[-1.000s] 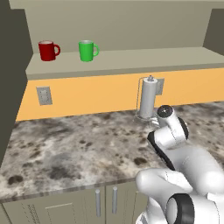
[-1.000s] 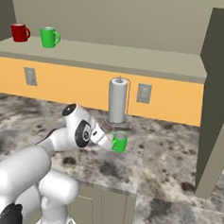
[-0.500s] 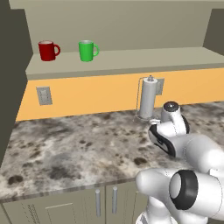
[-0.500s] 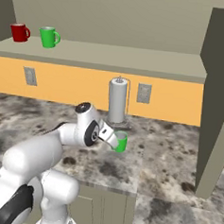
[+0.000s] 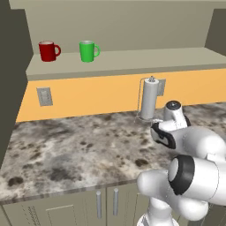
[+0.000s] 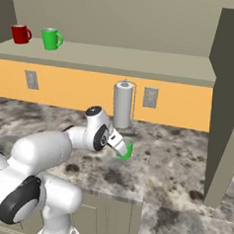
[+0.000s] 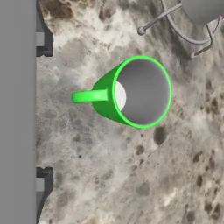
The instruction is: Pick the mug on the counter and place it in the cabinet with the handle facing the right, like the mugs already inside.
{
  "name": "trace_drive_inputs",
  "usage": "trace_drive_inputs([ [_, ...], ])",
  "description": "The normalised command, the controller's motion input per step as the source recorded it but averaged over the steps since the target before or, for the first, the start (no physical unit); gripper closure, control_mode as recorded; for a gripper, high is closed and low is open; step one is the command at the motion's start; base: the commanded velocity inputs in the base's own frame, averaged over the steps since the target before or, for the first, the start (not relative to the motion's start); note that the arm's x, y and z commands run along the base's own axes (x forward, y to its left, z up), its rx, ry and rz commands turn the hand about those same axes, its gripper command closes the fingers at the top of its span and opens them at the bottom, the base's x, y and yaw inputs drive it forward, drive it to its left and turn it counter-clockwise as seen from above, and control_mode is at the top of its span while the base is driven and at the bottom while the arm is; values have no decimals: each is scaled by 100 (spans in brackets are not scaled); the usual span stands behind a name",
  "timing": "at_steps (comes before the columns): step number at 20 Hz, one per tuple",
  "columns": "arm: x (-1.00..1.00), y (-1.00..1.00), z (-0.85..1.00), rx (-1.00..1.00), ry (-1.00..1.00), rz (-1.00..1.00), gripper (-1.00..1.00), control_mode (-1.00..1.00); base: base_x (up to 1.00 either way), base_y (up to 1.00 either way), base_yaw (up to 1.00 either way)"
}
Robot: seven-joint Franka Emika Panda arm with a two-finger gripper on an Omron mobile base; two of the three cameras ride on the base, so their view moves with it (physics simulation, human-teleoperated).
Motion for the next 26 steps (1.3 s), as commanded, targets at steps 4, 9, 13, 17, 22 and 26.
trace_drive_inputs([
  [4, 20, -6, -22, 9, 3, -1, -100, -100, 0, 0, 0],
  [9, 10, -1, -7, 2, 0, 0, -100, -100, 0, 0, 0],
  [13, 3, 0, -28, 0, 0, 0, -100, -100, 0, 0, 0],
  [17, 11, 0, -24, 0, -5, 0, -100, -100, 0, 0, 0],
  [22, 10, 0, -22, -5, -12, 0, -100, -100, 0, 0, 0],
  [26, 0, 0, -18, -9, -8, 0, -100, -100, 0, 0, 0],
])
